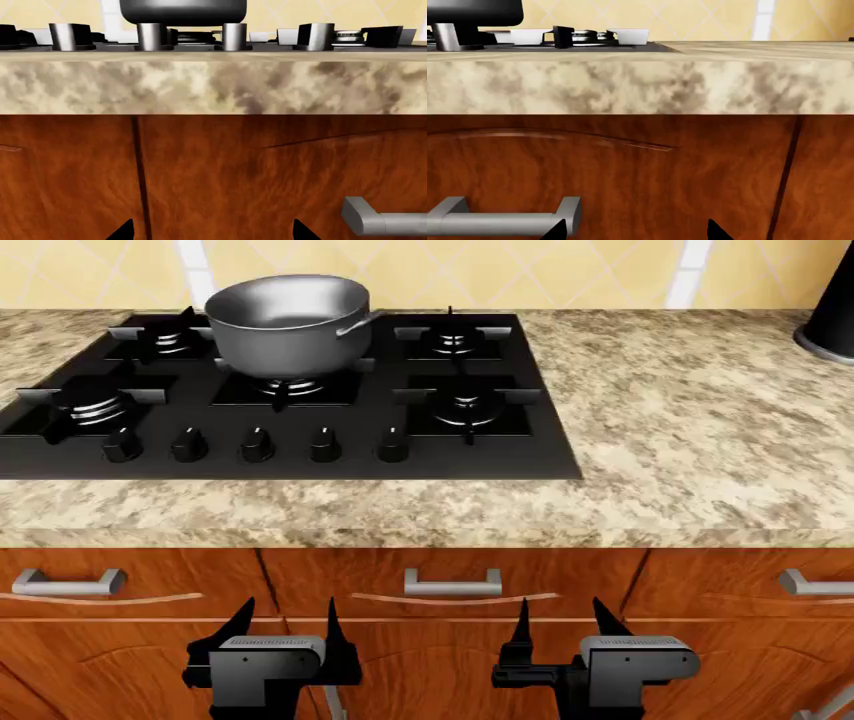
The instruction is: Frozen meat rests on a plate on the counter. Retrieve the meat and place it in a pot on a burner. Then turn the burner on.
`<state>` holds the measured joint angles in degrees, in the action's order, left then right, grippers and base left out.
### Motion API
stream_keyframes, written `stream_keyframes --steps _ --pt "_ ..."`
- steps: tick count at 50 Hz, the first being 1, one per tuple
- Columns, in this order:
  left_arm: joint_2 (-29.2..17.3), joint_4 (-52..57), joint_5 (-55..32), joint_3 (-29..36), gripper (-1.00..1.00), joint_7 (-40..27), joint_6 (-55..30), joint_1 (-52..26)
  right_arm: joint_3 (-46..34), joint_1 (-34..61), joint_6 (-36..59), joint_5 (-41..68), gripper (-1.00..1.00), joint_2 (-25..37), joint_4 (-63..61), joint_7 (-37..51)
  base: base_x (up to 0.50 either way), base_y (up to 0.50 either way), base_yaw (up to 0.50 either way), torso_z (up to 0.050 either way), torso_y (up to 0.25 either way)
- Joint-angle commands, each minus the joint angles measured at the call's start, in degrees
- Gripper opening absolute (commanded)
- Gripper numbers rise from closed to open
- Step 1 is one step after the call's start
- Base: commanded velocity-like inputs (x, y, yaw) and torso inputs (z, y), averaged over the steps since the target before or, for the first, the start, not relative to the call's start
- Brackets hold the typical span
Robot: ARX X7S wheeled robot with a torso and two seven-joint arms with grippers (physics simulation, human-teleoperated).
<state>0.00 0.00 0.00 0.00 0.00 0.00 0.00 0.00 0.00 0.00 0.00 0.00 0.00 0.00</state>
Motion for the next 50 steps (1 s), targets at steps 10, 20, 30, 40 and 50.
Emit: stream_keyframes --steps 10,20,30,40,50 --pt "-2.4 0.4 -3.6 2.8 1.0 -2.5 -0.8 -0.2 -2.7 -0.5 -0.5 2.6 1.0 2.6 -0.5 2.7 0.0 0.0 0.0 0.0 0.0" --pt "-3.4 0.1 -5.4 3.6 1.0 -3.5 -0.7 -0.3 -4.0 -1.0 0.9 4.2 1.0 3.6 -2.2 3.2 0.0 0.37 0.0 0.0 0.0" --pt "-4.1 0.1 -6.5 4.4 1.0 -4.4 -1.0 -0.5 -5.0 -0.8 -0.2 4.7 1.0 4.4 -1.2 3.6 0.0 0.5 0.0 0.0 0.0" --pt "-4.7 0.4 -7.2 5.2 1.0 -5.3 -1.0 -0.2 -5.8 -0.9 0.2 5.4 1.0 5.1 -1.8 4.2 0.0 0.5 0.0 0.0 0.0" --pt "-5.4 0.1 -7.8 5.9 1.0 -5.9 -0.8 -0.2 -6.7 -0.3 -1.0 5.9 1.0 5.7 -0.1 4.8 0.0 0.5 0.0 0.0 0.0"
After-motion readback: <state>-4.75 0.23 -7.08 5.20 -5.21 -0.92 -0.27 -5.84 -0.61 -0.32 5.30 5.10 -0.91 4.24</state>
